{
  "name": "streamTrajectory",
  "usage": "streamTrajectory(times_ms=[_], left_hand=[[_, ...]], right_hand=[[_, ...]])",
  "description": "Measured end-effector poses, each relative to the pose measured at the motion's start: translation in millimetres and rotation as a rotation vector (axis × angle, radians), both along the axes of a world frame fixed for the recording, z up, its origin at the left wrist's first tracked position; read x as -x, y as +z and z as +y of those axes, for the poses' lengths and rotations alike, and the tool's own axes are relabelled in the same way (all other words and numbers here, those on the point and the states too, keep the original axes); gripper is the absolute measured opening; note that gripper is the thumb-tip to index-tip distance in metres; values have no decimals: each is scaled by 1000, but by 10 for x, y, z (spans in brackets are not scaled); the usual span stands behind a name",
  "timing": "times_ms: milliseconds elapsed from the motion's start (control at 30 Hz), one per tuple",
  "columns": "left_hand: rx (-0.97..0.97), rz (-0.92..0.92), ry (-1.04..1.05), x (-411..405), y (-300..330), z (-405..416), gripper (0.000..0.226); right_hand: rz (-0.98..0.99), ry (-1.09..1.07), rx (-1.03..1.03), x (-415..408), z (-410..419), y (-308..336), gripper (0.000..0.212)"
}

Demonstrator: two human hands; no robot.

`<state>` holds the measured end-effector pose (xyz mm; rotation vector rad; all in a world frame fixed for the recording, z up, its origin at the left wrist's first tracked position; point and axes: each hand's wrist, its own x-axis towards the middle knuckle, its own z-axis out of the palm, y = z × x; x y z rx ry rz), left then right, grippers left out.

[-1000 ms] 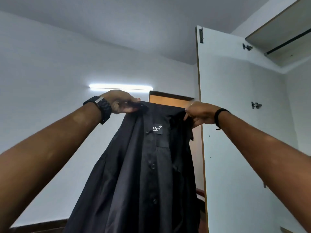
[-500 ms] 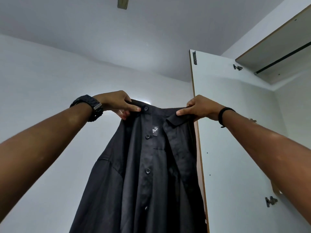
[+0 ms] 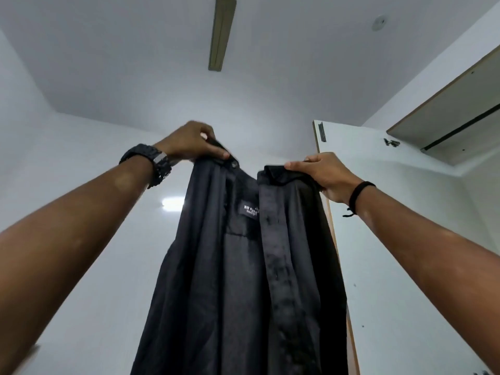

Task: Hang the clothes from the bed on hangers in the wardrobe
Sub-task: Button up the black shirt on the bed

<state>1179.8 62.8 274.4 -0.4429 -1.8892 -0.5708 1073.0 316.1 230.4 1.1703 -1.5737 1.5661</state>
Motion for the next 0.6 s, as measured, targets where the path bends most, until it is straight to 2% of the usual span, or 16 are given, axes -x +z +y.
streamTrajectory(times_ms=[100, 167, 267, 367, 467, 533, 600], left_hand=[[-70, 199, -66, -397, 339, 68, 32], [-72, 192, -16, -592, 499, 76, 33], [-15, 78, 144, -731, 556, 50, 36], [74, -187, 289, -646, 338, -9, 43], [152, -540, 324, -336, -172, -149, 47], [191, -748, 317, 32, -725, -298, 46], [195, -928, 292, 454, -1443, -454, 31]], right_hand=[[-8, 157, 129, -261, 39, 217, 25], [-9, 193, 152, -383, 79, 313, 22], [-40, 168, 124, -440, 69, 312, 24], [-128, 156, 18, -305, -71, 53, 29], [-251, 131, -203, -14, -344, -518, 28], [-355, 158, -327, 223, -579, -1114, 21], [-483, 203, -418, 445, -802, -1799, 16]])
